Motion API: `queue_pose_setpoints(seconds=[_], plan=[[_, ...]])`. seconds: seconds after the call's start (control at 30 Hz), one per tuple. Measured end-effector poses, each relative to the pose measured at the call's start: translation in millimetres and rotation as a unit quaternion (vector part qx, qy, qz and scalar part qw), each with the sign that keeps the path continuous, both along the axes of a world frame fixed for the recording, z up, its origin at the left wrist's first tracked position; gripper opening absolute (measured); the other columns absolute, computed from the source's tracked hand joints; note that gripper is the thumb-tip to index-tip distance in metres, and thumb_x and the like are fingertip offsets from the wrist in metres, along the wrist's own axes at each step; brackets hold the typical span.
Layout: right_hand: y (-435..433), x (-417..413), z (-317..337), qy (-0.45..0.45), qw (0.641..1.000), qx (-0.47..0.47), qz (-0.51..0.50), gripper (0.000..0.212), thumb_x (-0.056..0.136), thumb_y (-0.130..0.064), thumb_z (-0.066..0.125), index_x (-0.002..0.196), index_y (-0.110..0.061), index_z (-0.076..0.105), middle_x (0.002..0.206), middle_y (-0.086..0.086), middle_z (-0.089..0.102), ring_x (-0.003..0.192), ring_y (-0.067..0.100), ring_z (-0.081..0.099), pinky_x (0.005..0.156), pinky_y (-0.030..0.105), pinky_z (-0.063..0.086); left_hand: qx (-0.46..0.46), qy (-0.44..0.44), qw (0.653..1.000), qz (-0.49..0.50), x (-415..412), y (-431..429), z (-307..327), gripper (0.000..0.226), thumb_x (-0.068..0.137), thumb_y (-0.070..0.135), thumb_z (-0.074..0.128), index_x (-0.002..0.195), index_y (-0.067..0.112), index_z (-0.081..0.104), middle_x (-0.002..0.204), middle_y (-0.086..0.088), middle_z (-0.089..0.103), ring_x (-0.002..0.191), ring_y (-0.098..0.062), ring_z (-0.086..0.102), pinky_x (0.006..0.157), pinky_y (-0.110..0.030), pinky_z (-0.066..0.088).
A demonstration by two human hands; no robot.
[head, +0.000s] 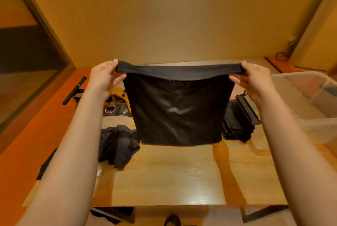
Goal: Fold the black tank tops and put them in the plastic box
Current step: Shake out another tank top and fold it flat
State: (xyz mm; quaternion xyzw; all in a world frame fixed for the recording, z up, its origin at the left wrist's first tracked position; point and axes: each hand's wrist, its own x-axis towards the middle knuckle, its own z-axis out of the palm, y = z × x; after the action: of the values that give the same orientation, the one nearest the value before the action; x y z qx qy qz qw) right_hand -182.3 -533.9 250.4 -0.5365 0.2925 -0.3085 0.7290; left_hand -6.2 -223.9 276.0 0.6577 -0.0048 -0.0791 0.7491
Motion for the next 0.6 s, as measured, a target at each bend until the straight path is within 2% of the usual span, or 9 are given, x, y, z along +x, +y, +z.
queue_pose_setpoints(seconds=[0.1,0.23,0.37,0.6], plan=[[-1.5,6.1,49.2,-0.088,0.994,-0.038,-0.053,0.014,0.099,-0.019,0.051,0.087,-0.015,0.055,0.092,0.004,0.060,0.079,0.017,0.067,0.071,0.026,0.058,-0.060,-0.073,0.994,0.054,4.7,-1.8,52.6,0.009,0.097,0.023,0.056,0.096,0.015,0.058,0.102,-0.005,0.064,0.088,-0.013,0.068,0.072,-0.022,0.057],[-6.8,-2.1,77.8,-0.135,0.986,-0.061,-0.082,0.014,0.098,-0.023,0.054,0.086,-0.017,0.058,0.087,0.000,0.063,0.078,0.013,0.067,0.069,0.023,0.055,-0.068,-0.120,0.987,0.086,-2.5,4.2,86.2,0.010,0.096,0.027,0.058,0.096,0.017,0.061,0.101,-0.003,0.065,0.079,-0.008,0.069,0.075,-0.023,0.058],[-6.2,-17.0,85.2,-0.152,0.984,-0.058,-0.072,0.015,0.097,-0.026,0.056,0.085,-0.017,0.058,0.083,-0.002,0.062,0.070,0.009,0.065,0.070,0.022,0.054,-0.066,-0.132,0.985,0.092,-17.9,8.8,92.9,0.011,0.097,0.027,0.057,0.095,0.017,0.061,0.094,0.000,0.064,0.076,-0.005,0.067,0.078,-0.023,0.058],[2.1,-46.8,68.7,-0.117,0.991,-0.035,-0.059,0.015,0.097,-0.028,0.056,0.085,-0.019,0.056,0.080,0.000,0.060,0.067,0.010,0.064,0.064,0.022,0.055,-0.056,-0.097,0.988,0.104,-58.4,23.2,64.0,0.009,0.097,0.025,0.056,0.094,0.018,0.058,0.093,-0.001,0.063,0.071,-0.006,0.066,0.069,-0.020,0.057]])
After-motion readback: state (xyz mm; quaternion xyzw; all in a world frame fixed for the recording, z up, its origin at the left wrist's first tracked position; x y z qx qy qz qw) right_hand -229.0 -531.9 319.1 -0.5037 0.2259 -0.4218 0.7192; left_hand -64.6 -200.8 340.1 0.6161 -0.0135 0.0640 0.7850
